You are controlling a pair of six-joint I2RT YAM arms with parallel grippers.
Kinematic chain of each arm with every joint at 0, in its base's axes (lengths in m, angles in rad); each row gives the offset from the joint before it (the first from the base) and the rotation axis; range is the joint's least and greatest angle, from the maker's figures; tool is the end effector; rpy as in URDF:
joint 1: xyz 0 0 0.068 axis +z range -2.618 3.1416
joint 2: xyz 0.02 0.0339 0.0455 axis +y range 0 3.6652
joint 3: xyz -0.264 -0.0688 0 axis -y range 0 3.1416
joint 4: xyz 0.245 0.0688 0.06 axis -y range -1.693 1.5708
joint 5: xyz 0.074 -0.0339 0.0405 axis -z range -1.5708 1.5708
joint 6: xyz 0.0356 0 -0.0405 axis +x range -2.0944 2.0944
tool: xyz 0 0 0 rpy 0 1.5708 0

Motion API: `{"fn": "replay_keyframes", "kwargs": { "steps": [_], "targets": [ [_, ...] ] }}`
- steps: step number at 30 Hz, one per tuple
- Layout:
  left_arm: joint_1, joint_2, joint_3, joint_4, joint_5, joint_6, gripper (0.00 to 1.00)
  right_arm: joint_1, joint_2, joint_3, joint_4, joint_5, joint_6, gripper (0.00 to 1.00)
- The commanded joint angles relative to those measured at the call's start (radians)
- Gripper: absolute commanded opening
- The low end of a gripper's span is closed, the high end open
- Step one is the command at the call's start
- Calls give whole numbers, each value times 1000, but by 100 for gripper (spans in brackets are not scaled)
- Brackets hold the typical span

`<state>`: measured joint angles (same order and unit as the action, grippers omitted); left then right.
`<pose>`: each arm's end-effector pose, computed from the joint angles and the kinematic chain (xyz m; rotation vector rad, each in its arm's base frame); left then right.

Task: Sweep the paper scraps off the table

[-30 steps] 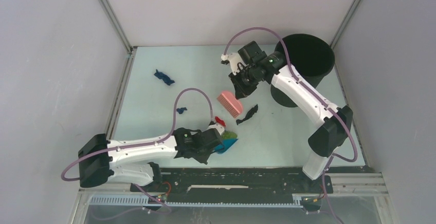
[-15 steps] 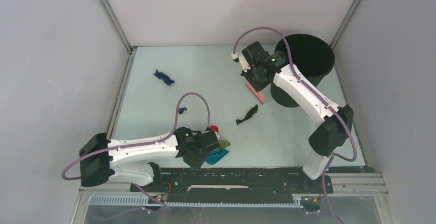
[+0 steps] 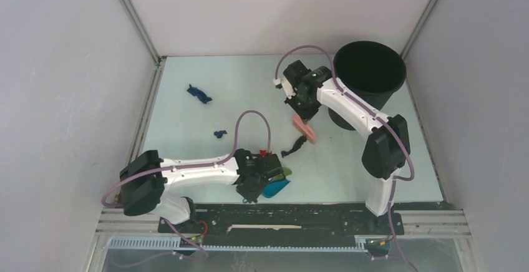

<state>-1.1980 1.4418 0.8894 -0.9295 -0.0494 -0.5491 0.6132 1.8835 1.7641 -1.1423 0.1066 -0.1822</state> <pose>0.0875 -0.2190 0.1887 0.9679 2.8883 -0.0555 0.3170 0.2184 0.2909 -1.0693 2.6060 -0.0530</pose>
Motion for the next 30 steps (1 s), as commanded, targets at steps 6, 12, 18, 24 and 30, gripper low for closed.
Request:
{"fn": "replay_keyframes", "kwargs": {
  "steps": [6,12,18,24,30],
  "targets": [
    [33,76,129,38,-19,64,0,133,-88,-56,-41,-294,18,0],
    [44,98,159,54,-30,82,0,165,-183,-119,-17,-274,30,0],
    [42,88,93,146,-25,79,0,41,-244,-113,40,-331,82,0],
    [17,40,40,234,-79,61,0,-7,-258,-119,51,-341,75,0],
    [13,-8,-26,298,-116,25,0,-24,-327,-121,66,-258,56,0]
  ]
}}
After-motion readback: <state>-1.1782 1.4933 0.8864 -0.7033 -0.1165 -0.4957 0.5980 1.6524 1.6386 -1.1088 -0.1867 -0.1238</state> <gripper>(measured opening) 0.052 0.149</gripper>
